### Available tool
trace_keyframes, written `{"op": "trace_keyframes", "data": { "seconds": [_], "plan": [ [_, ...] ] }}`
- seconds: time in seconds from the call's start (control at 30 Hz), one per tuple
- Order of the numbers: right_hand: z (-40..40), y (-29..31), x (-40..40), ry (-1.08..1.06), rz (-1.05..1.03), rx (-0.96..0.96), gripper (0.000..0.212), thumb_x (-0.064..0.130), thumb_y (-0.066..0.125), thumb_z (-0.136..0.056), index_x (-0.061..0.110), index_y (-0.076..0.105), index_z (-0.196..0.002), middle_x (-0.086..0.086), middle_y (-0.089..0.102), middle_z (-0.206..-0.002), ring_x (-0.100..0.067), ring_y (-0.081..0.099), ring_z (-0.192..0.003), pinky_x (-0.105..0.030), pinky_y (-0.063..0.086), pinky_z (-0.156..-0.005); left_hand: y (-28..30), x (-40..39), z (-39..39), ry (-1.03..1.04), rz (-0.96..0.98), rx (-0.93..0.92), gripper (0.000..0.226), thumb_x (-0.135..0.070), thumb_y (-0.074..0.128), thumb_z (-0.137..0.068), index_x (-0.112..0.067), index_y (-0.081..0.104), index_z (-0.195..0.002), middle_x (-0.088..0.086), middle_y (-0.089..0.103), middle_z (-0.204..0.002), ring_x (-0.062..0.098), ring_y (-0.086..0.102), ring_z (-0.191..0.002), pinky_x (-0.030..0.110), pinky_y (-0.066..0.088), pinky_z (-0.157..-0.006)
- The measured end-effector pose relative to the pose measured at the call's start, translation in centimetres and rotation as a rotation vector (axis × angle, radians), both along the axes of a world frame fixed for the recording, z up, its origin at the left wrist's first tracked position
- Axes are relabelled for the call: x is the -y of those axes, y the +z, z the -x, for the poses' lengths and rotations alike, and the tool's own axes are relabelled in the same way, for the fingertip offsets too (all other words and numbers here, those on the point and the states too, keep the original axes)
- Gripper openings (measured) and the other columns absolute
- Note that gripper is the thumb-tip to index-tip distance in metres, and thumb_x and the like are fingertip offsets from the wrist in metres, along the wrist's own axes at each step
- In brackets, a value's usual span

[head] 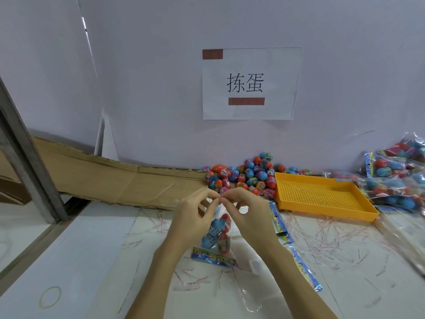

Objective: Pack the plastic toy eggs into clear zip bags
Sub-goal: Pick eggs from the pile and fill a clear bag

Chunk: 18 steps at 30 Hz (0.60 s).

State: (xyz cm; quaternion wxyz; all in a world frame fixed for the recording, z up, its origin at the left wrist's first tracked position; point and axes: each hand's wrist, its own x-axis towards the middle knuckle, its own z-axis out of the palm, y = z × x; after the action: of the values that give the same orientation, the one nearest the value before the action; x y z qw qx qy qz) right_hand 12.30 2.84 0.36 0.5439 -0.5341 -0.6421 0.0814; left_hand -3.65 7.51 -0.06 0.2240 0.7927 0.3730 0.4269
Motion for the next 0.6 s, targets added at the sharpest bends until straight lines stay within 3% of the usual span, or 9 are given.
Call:
{"op": "trace_keyframes", "data": {
  "seconds": [0.2, 0.37, 0.6],
  "plan": [
    [-0.16, -0.14, -0.04, -0.012, 0.026, -0.055, 0.009, 0.009, 0.072, -0.092, 0.016, 0.078, -0.094, 0.01, 0.074, -0.083, -0.009, 0.067, -0.08, -0.015, 0.054, -0.069, -0.03, -0.06, 0.06, -0.003, -0.003, -0.022, 0.008, -0.02, 0.068, -0.098, -0.024, 0.071, -0.104, -0.019, 0.068, -0.095, 0.005, 0.065, -0.085, 0.012, 0.054, -0.068],
    [-0.38, -0.16, -0.22, -0.026, 0.046, -0.126, 0.006, 0.012, 0.072, -0.093, 0.012, 0.075, -0.099, 0.008, 0.074, -0.086, -0.007, 0.068, -0.082, -0.015, 0.054, -0.07, 0.0, -0.08, 0.11, 0.012, 0.006, -0.006, 0.008, -0.018, 0.069, -0.098, -0.022, 0.072, -0.105, -0.014, 0.07, -0.097, 0.007, 0.067, -0.081, 0.012, 0.053, -0.066],
    [-0.16, -0.12, -0.06, -0.016, 0.018, 0.012, 0.009, 0.01, 0.075, -0.09, 0.018, 0.077, -0.095, 0.01, 0.072, -0.086, -0.007, 0.064, -0.083, -0.012, 0.052, -0.069, 0.12, 0.06, 0.06, 0.01, 0.027, -0.012, 0.01, -0.017, 0.068, -0.098, -0.019, 0.073, -0.107, -0.011, 0.07, -0.097, 0.01, 0.067, -0.081, 0.017, 0.057, -0.069]
  ]
}}
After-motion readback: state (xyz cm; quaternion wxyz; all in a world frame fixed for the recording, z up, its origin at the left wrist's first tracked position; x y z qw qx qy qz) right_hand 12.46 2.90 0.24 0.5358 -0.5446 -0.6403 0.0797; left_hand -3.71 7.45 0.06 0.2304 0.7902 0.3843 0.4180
